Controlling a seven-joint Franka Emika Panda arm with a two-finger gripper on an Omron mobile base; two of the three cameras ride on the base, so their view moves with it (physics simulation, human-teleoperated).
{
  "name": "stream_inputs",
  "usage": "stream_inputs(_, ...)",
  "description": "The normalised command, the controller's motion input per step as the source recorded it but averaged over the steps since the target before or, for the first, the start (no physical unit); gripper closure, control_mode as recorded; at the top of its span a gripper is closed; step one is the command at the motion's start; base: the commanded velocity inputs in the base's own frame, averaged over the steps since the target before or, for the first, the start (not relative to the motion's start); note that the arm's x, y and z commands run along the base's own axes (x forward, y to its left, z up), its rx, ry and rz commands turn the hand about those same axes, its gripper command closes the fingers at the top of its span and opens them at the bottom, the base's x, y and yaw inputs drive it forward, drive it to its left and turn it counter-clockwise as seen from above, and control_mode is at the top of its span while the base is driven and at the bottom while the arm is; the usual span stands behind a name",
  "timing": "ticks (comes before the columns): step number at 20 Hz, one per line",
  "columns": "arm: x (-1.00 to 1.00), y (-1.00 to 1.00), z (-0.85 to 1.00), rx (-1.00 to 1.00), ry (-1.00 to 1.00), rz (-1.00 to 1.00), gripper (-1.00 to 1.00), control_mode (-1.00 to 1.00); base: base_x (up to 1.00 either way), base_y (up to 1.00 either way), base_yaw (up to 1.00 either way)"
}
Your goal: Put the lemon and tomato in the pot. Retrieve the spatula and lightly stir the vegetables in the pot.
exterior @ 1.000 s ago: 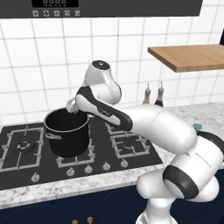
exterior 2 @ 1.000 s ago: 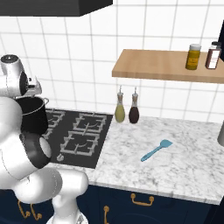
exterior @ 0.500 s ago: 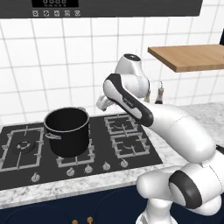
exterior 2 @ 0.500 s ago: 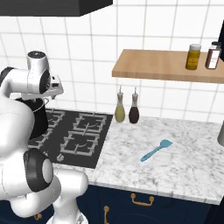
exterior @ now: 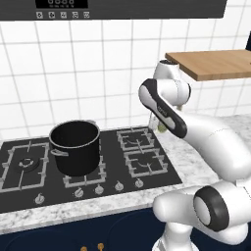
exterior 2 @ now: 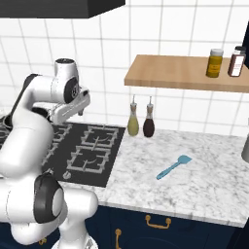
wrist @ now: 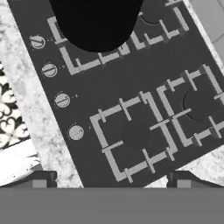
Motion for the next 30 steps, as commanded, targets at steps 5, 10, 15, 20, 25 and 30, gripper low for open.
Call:
stream_inputs(5, 0.0, -0.88, -0.33, -0.35, 0.1, 0.59, -1.0, -1.0, 0.0, 0.0, 0.0)
stream_inputs(10, -0.44, -0.86, -0.28, -0.27, 0.0, 0.65, -1.0, -1.0, 0.0, 0.0, 0.0)
stream_inputs(15, -0.54, -0.84, -0.23, -0.22, -0.06, 0.56, -1.0, -1.0, 0.0, 0.0, 0.0)
stream_inputs(20, -0.22, -0.72, -0.23, -0.19, -0.05, 0.33, -1.0, -1.0, 0.0, 0.0, 0.0)
stream_inputs(25, -0.05, -0.59, -0.33, -0.12, -0.05, 0.1, -1.0, -1.0, 0.0, 0.0, 0.0)
stream_inputs(30, 0.0, -0.69, -0.2, 0.0, 0.0, 0.0, -1.0, -1.0, 0.0, 0.0, 0.0)
